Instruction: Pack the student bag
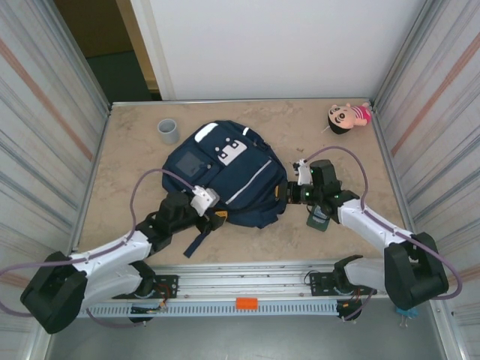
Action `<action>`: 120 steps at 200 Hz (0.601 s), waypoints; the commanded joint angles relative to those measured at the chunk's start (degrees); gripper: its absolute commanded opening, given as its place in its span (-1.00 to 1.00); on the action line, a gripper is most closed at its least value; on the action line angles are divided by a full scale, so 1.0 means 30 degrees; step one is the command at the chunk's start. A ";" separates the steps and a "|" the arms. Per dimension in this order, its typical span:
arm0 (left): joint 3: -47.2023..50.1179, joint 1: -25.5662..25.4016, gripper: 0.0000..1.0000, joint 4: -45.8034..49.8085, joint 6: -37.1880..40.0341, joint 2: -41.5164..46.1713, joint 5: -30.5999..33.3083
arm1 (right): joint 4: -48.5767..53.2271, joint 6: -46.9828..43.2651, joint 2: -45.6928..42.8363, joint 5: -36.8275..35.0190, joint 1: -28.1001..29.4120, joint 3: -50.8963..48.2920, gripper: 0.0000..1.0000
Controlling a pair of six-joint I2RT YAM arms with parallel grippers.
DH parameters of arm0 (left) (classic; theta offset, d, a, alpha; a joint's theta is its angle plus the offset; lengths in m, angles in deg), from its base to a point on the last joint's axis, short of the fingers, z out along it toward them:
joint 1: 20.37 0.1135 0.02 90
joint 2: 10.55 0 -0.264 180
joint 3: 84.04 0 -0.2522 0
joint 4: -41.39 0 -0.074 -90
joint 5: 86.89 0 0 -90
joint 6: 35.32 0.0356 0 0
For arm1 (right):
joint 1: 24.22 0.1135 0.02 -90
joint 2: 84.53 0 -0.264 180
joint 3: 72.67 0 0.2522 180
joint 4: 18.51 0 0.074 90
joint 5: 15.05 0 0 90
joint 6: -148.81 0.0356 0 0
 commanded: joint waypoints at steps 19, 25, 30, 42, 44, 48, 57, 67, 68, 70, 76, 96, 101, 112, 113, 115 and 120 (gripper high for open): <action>-0.1098 0.1146 0.78 0.5445 -1.2379 0.2252 0.3841 | -0.0128 0.1595 -0.0902 -0.2417 0.1955 -0.0343 -1.00; -0.0992 0.1340 0.78 0.5969 -1.3553 0.2365 0.3969 | -0.0111 0.1701 -0.0924 -0.2624 0.2242 -0.0348 -1.00; -0.0841 0.1468 0.77 0.6074 -1.4192 0.2402 0.3964 | -0.0064 0.1808 -0.0951 -0.2798 0.2507 -0.0325 -1.00; -0.0248 0.1551 0.77 0.5277 -1.5021 0.2146 0.3851 | -0.0023 0.2084 -0.0968 -0.3388 0.3265 -0.0361 -1.00; -0.0147 0.1559 0.77 0.5091 -1.5097 0.2066 0.3847 | -0.0027 0.2124 -0.0964 -0.3478 0.3383 -0.0374 -1.00; -0.0010 0.1561 0.77 0.4800 -1.5245 0.1869 0.3820 | -0.0017 0.2232 -0.0980 -0.3695 0.3659 -0.0383 -1.00; 0.0081 0.1670 0.77 0.4454 -1.5522 0.1285 0.3874 | -0.0005 0.2508 -0.0968 -0.4226 0.4224 -0.0459 -1.00; -0.0028 0.1930 0.79 0.4085 -1.5638 0.0468 0.3848 | 0.0002 0.2852 -0.0956 -0.4793 0.4867 -0.0508 -1.00; -0.0017 0.1951 0.79 0.4030 -1.5654 0.0394 0.3832 | -0.0003 0.2900 -0.0954 -0.4839 0.4916 -0.0516 -1.00; -0.0031 0.2076 0.79 0.3915 -1.5687 0.0193 0.3791 | -0.0007 0.2987 -0.0954 -0.4969 0.5070 -0.0522 -1.00; -0.0063 0.2433 0.79 0.3438 -1.5869 -0.0390 0.3572 | -0.0059 0.3251 -0.0982 -0.5299 0.5445 -0.0545 -1.00; -0.0109 0.4027 0.79 0.0577 -1.6454 -0.2738 0.2309 | -0.0645 0.4087 -0.1070 -0.6131 0.6666 -0.0714 -1.00; -0.0260 0.4401 0.79 -0.0060 -1.6619 -0.3457 0.2083 | -0.0885 0.4307 -0.1034 -0.6345 0.7073 -0.0729 -1.00; -0.0975 0.5105 0.78 -0.1333 -1.6540 -0.5205 0.1523 | -0.1434 0.4665 -0.0862 -0.6729 0.7851 -0.0728 -1.00; -0.1091 0.5150 0.77 -0.1375 -1.6500 -0.5387 0.1439 | -0.1483 0.4685 -0.0820 -0.6759 0.7917 -0.0714 -1.00; -0.1303 0.5271 0.77 -0.1538 -1.6419 -0.5728 0.1288 | -0.1578 0.4723 -0.0759 -0.6811 0.8054 -0.0689 -1.00; -0.1919 0.5567 0.77 -0.1778 -1.6215 -0.6565 0.0727 | -0.1782 0.4845 -0.0579 -0.6961 0.8392 -0.0617 -1.00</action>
